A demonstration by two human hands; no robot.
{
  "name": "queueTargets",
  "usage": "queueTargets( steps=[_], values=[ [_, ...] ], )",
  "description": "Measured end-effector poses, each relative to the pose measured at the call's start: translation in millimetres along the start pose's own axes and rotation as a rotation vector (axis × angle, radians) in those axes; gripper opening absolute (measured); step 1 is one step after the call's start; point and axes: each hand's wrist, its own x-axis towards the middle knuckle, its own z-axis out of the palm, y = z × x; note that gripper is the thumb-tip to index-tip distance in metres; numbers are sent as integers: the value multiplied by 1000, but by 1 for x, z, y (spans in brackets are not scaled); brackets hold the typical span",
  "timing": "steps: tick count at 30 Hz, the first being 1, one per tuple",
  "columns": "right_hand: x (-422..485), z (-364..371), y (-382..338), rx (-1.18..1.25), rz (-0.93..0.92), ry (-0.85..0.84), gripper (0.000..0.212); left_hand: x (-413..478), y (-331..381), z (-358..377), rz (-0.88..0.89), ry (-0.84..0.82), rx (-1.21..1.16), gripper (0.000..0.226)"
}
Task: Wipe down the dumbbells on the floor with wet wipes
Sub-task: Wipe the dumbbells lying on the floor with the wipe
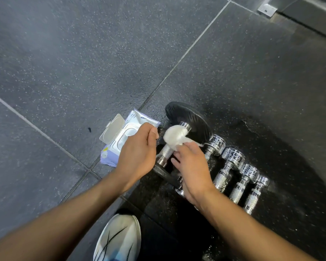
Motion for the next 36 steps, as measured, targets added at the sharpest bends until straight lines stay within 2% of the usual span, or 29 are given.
queueTargets(
  steps=[4,8,13,15,18,24,26,32,36],
  values=[
    [18,-4,-7,176,88,21,26,0,-1,0,7,4,9,27],
    [44,-10,-17,382,232,-85,44,0,-1,-1,2,-12,8,28],
    [61,-2,-21,611,272,-171,56,1,-1,-1,-6,-12,5,27],
    [58,-3,-19,659,271,-193,53,1,-2,-1,-5,-15,-1,27],
    [50,-10,-13,624,270,-156,49,1,-1,-1,-11,-27,11,28],
    [36,-32,-4,565,277,62,34,1,-1,-1,-35,-34,29,27],
    [25,-33,-7,530,248,117,41,1,-1,-1,-36,-35,32,26],
    [15,-16,-22,458,178,97,43,1,-1,-1,-39,-37,35,27],
    [36,-16,-20,497,258,47,43,1,0,0,-24,-24,38,28]
  ],
)
